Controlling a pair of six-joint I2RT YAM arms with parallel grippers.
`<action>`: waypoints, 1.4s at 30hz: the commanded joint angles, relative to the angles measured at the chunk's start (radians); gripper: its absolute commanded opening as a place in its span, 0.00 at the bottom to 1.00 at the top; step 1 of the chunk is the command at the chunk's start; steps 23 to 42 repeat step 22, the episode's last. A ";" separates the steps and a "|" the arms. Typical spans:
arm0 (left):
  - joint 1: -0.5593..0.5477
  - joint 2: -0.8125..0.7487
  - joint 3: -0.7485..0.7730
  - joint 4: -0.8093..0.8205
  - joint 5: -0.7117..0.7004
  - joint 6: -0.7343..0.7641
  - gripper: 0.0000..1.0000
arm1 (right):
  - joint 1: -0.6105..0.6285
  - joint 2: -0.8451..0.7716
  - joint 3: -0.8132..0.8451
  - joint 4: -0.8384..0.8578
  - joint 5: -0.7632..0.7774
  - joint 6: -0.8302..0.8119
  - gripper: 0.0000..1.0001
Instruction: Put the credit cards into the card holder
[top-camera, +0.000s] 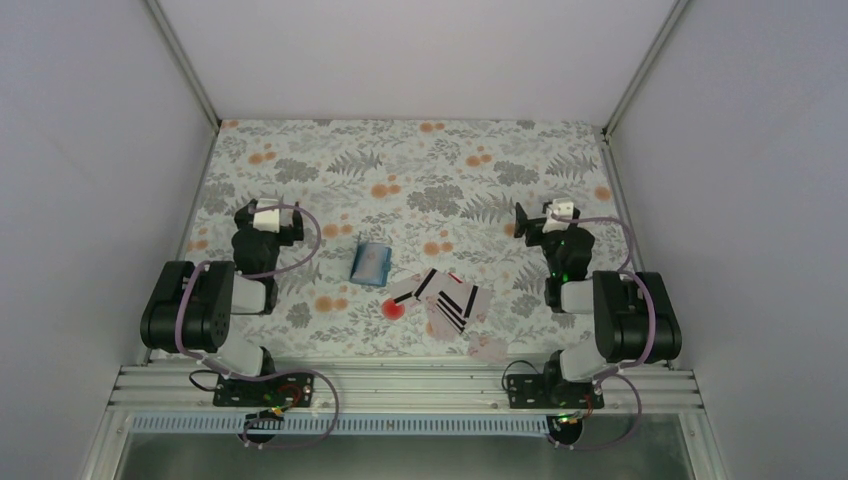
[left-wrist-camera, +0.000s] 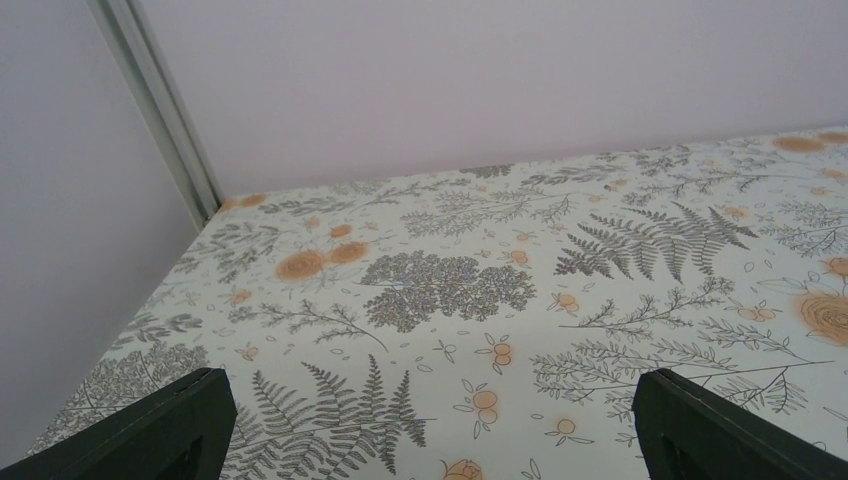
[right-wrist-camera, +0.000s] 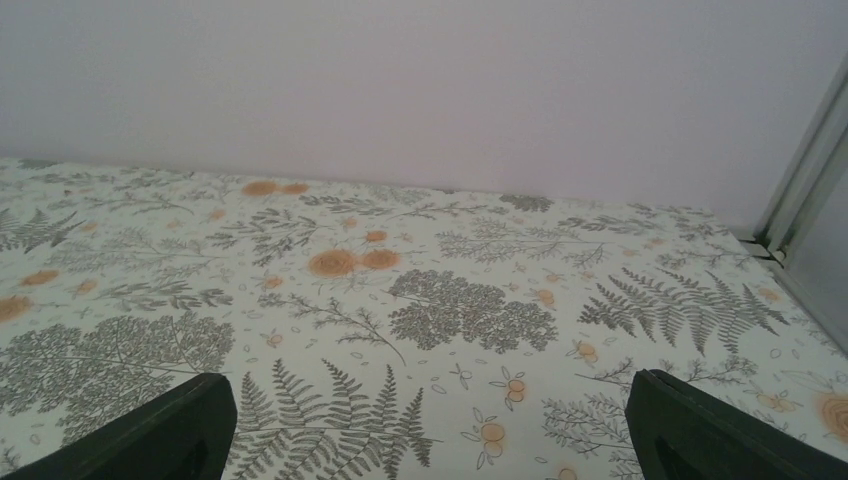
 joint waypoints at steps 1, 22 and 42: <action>-0.002 0.005 -0.006 0.050 0.010 0.011 1.00 | -0.012 0.008 0.021 -0.003 0.020 0.023 0.99; -0.002 0.006 -0.006 0.050 0.009 0.011 1.00 | -0.017 0.011 0.023 -0.005 0.012 0.026 0.99; -0.002 0.006 -0.006 0.050 0.009 0.011 1.00 | -0.017 0.011 0.023 -0.005 0.012 0.026 0.99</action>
